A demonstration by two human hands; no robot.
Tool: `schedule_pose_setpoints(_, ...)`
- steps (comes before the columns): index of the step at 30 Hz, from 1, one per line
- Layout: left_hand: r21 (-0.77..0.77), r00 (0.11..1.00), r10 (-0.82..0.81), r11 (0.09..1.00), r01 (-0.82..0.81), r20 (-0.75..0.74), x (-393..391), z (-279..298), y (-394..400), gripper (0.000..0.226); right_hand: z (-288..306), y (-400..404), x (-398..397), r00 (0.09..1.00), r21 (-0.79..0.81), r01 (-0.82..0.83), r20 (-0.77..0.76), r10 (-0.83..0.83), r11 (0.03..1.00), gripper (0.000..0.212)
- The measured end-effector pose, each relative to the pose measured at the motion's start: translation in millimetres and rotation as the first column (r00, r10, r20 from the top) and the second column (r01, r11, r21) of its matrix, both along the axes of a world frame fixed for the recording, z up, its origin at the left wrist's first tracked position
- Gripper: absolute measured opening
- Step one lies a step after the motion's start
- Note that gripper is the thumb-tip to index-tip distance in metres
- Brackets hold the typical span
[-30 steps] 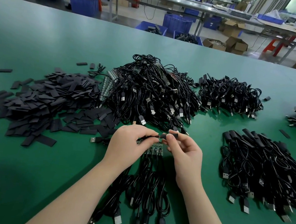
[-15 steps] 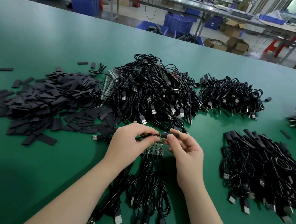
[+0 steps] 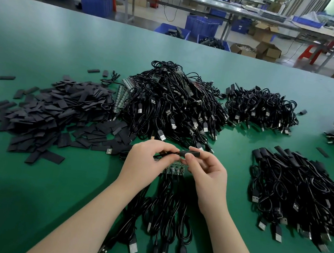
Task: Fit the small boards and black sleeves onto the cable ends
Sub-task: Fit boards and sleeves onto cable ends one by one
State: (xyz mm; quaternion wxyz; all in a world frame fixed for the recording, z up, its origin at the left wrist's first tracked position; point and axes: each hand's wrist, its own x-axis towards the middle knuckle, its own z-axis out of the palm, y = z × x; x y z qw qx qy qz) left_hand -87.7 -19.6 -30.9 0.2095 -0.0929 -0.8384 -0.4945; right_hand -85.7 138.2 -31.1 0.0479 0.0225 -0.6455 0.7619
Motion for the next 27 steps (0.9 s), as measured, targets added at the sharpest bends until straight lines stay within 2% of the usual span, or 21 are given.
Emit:
schedule_pose_setpoints(7,0.039,1.000,-0.012,0.999,0.012,-0.007,-0.1,0.0,0.4,0.024,0.9,1.2,-0.5,1.000,-0.069,0.005,0.012,-0.004,0.998,0.018)
schedule_pose_setpoints(12,0.031,0.999,0.025,0.999,-0.024,-0.033,0.5,-0.6,1.0,0.015,-0.4,-0.1,0.1,1.000,-0.076,0.013,0.015,-0.012,0.997,0.017)
schedule_pose_setpoints(21,-0.015,0.995,-0.009,1.000,0.007,-0.099,3.2,1.4,2.3,0.015,-1.6,-0.5,-0.9,0.999,-0.065,0.026,0.038,-0.024,0.998,0.010)
schedule_pose_setpoints(27,-0.040,0.996,-0.029,0.999,0.026,-0.080,2.8,1.2,3.1,0.016,-1.7,-0.6,0.1,0.998,0.041,-0.049,0.029,0.048,0.998,0.014)
